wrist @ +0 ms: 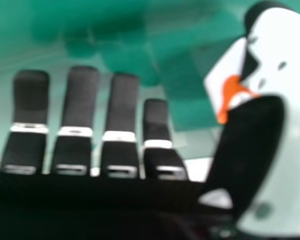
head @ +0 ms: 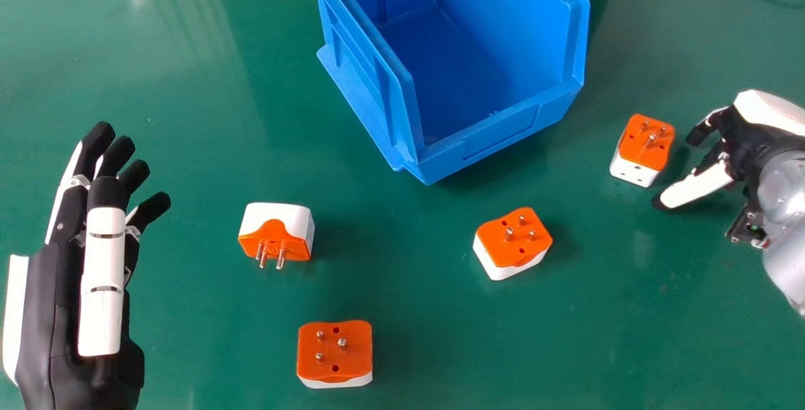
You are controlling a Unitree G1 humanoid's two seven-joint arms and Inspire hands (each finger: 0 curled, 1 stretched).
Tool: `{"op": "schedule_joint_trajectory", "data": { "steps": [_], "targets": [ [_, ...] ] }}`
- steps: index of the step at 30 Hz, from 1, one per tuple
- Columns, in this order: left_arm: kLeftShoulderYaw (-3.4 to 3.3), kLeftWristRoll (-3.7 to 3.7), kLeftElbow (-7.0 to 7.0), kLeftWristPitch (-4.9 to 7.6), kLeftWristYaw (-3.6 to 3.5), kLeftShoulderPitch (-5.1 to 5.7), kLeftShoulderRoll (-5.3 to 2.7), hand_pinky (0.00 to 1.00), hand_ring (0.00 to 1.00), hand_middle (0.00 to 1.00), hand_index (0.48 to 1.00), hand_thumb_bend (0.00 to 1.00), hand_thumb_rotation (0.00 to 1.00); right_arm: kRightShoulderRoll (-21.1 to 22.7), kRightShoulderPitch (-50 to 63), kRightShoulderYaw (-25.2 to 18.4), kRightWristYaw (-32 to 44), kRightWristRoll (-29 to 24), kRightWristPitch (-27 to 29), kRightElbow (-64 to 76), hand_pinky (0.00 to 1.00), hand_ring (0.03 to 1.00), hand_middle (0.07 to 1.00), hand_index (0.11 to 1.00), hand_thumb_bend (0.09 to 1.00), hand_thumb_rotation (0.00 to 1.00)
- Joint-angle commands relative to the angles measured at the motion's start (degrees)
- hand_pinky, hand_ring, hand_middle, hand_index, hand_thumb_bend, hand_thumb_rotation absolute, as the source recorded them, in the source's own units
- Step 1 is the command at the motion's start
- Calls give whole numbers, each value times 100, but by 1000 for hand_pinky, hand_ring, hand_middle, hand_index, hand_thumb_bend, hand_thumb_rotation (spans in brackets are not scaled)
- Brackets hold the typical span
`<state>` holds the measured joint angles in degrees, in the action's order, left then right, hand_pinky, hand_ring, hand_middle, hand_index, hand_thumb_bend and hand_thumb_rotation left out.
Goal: Pick all objects and put in blue box
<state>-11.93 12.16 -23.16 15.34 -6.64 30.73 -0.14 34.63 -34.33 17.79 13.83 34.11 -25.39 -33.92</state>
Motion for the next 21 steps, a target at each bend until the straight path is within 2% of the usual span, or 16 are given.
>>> {"op": "schedule_joint_trajectory", "data": {
  "steps": [1,3,7,11,15,17,21],
  "targets": [
    [13,99,-133,52,-8,53,-27,878,927,937,923,508,850,190,58,-121,38,45,-127,323,404,550,641,745,634,240],
    [14,73,-131,54,16,47,-44,910,940,947,933,503,847,223,124,-158,74,27,-164,485,375,521,618,748,642,241],
    [21,50,-103,97,5,34,-71,924,945,950,937,496,840,289,227,-84,126,140,-269,691,363,508,611,763,652,240],
    [36,25,-107,104,30,37,-93,954,958,961,952,486,829,373,269,-53,378,163,-439,974,513,660,740,829,660,255],
    [36,19,-100,121,17,36,-92,961,961,964,957,483,828,422,256,1,488,275,-622,1170,542,686,760,841,655,256],
    [45,-14,-121,109,33,58,-98,971,967,970,965,470,836,434,214,42,580,362,-721,1253,595,733,798,865,650,262],
    [65,-3,-115,97,42,51,-116,969,966,970,966,461,840,487,202,114,681,533,-734,1445,658,785,842,886,644,276]
  ]
}}
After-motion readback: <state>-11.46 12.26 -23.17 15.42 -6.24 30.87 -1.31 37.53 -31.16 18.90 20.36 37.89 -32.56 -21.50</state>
